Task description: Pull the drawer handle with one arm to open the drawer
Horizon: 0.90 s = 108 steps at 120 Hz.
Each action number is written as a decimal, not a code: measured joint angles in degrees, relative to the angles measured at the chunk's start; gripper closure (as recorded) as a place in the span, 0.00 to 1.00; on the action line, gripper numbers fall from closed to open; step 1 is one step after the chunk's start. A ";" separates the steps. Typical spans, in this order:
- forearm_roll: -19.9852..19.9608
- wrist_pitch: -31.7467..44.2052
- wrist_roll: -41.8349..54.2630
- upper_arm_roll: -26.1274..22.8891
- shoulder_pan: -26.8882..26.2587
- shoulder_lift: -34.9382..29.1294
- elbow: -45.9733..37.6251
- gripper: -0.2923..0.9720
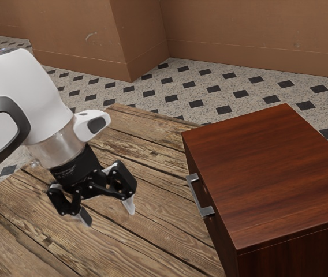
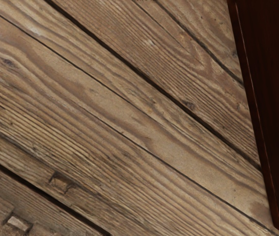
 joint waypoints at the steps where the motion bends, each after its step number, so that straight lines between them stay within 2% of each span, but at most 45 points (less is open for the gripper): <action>1: -0.13 0.08 -0.41 0.00 -0.02 -0.02 0.00 0.23; 11: -0.03 -1.46 -2.25 0.00 -0.05 0.19 0.21 0.23; 24: 5.95 -4.67 3.45 0.00 -0.10 0.44 0.18 0.23; 38: 9.01 -9.53 11.63 0.00 -0.38 1.04 -0.07 0.23; 52: 12.71 -12.56 26.52 0.00 -0.11 1.11 -0.17 0.23; 64: 14.16 -14.61 39.04 0.00 -0.20 1.29 -0.60 0.23; 88: 15.88 -11.42 69.59 0.00 -0.79 2.17 -2.28 0.23; 108: 16.20 -8.69 89.81 0.00 -2.15 2.34 -2.39 0.23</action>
